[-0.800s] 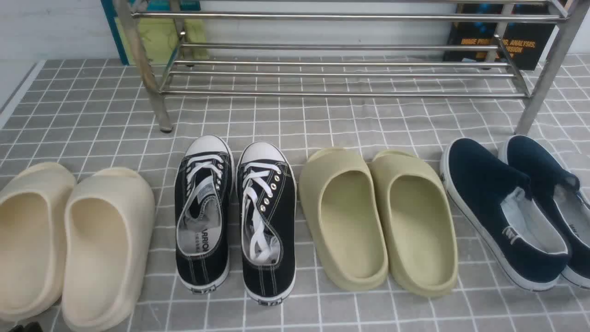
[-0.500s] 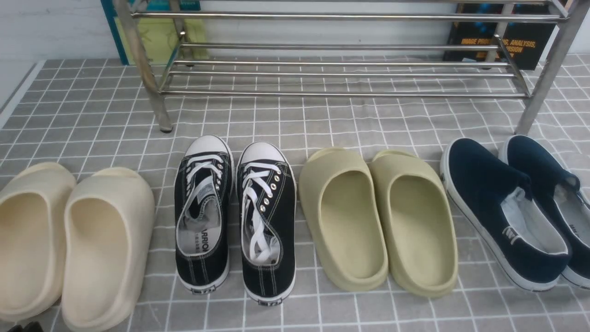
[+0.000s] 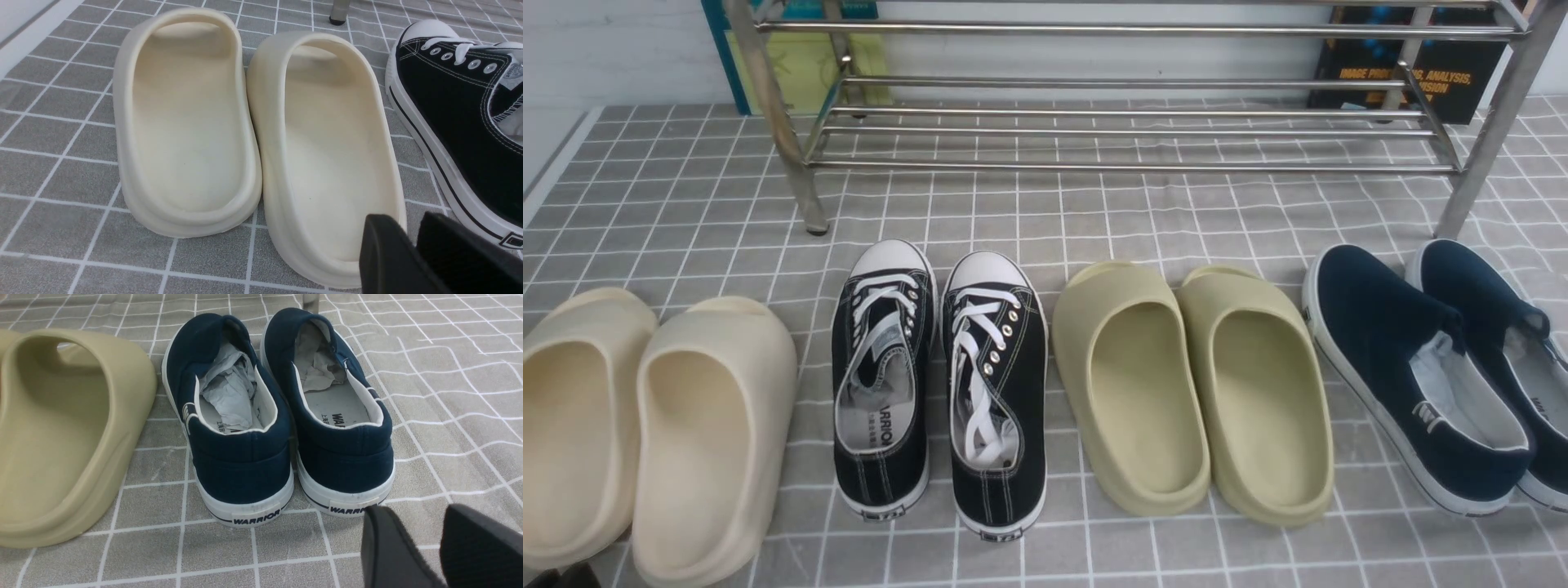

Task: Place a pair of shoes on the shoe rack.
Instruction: Use the left arm to grab the shoe closest to it

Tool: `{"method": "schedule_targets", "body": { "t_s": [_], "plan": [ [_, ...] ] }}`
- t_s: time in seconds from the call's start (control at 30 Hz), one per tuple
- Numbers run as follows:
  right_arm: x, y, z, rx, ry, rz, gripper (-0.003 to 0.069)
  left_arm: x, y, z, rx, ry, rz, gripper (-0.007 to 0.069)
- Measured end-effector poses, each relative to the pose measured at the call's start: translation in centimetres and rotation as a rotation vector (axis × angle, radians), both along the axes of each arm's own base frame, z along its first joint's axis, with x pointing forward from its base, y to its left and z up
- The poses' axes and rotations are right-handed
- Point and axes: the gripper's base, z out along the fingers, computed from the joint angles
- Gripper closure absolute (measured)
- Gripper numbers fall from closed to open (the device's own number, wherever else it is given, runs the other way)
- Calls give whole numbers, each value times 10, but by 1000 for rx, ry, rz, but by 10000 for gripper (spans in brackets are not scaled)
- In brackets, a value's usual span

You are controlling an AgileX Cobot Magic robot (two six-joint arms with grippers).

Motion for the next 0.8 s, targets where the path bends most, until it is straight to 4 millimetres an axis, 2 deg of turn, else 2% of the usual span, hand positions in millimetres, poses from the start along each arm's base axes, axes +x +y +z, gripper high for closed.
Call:
{"method": "schedule_targets", "body": {
  "t_s": [0.8],
  "plan": [
    [0,0,0,0,0,0,419,0,0,0,0,-1,0,465]
  ]
}}
